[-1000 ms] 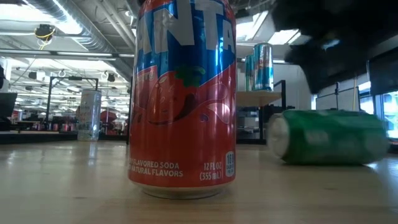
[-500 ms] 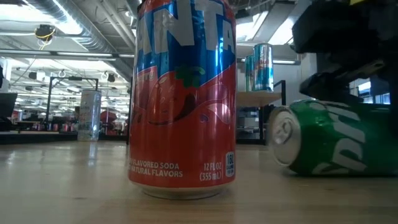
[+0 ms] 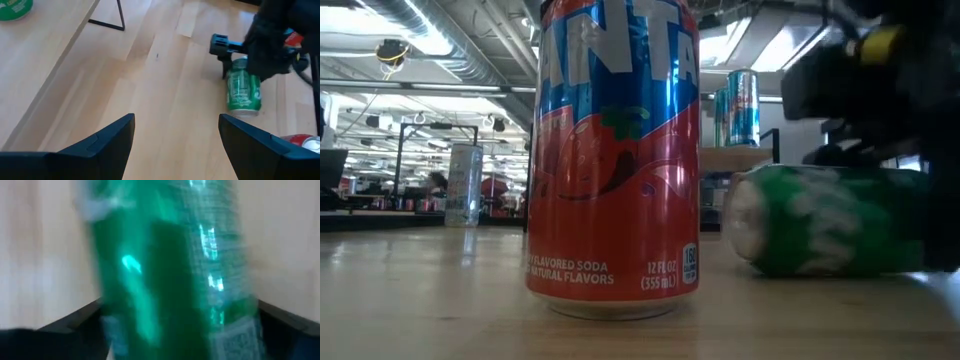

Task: Place canned beverage on shelf
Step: Put the green soda can on the shelf aligned with the other green soda can

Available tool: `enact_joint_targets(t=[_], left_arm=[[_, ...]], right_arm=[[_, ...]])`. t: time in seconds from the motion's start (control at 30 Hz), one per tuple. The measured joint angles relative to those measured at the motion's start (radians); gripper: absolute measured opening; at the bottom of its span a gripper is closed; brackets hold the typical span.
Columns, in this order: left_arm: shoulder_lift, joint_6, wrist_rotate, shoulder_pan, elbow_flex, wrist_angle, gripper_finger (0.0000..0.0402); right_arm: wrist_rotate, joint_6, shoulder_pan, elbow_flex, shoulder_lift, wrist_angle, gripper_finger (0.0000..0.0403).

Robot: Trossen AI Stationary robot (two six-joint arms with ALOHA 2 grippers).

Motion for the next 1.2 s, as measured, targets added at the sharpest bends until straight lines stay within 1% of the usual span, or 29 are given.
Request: enact_joint_targets(t=[0.07,0.1,0.17,0.23,0.33,0.43,0.63,0.73,0.8,0.87,0.97,1.03,1.13,1.2], left_arm=[[0.0,-0.012,-0.003,-0.007,0.0,0.001,0.0284],[0.0,-0.014,-0.003,-0.01,0.0,0.003,0.0284],[0.0,-0.015,-0.004,-0.016,0.0,0.008,0.0284],[0.0,-0.023,-0.007,-0.022,0.0,0.007,0.0284],[0.0,-0.039,-0.008,-0.031,0.0,0.007,0.0284],[0.0,-0.042,-0.008,-0.041,0.0,0.006,0.0284],[-0.053,-0.091,-0.015,-0.046,0.0,0.049,0.0284],[-0.092,-0.093,-0.036,-0.046,0.0,0.062,0.0284],[-0.12,-0.093,-0.066,-0.046,0.0,0.069,0.0284],[-0.15,-0.089,-0.121,-0.046,0.0,0.084,0.0284],[-0.183,-0.089,-0.234,-0.046,0.0,0.126,0.0284],[-0.191,-0.078,-0.272,-0.045,0.0,0.164,0.0284],[-0.191,-0.029,-0.229,-0.038,0.0,0.233,0.0284],[-0.186,-0.003,-0.193,-0.032,0.0,0.293,0.0284]], right_arm=[[0.001,-0.003,-0.002,-0.001,0.004,-0.008,0.0358],[0.009,0.002,-0.003,0.0,0.004,-0.011,0.0349],[0.037,0.001,-0.003,-0.001,0.004,-0.012,0.0314],[0.04,0.002,-0.007,-0.001,-0.005,-0.011,0.0273],[0.061,-0.004,-0.011,-0.003,-0.024,-0.016,0.0272],[0.084,-0.016,-0.013,-0.003,-0.07,-0.02,0.0272],[0.109,-0.041,-0.038,0.04,-0.215,-0.101,0.0272],[0.16,-0.072,-0.066,0.089,-0.287,-0.165,0.0272],[0.196,-0.1,-0.092,0.128,-0.325,-0.23,0.0272],[0.229,-0.127,-0.121,0.171,-0.361,-0.269,0.0272],[0.284,-0.178,-0.173,0.257,-0.416,-0.244,0.0272],[0.336,-0.206,-0.206,0.307,-0.438,-0.233,0.0272],[0.381,-0.256,-0.252,0.37,-0.447,-0.202,0.0272],[0.387,-0.284,-0.28,0.399,-0.449,-0.162,0.0272]])
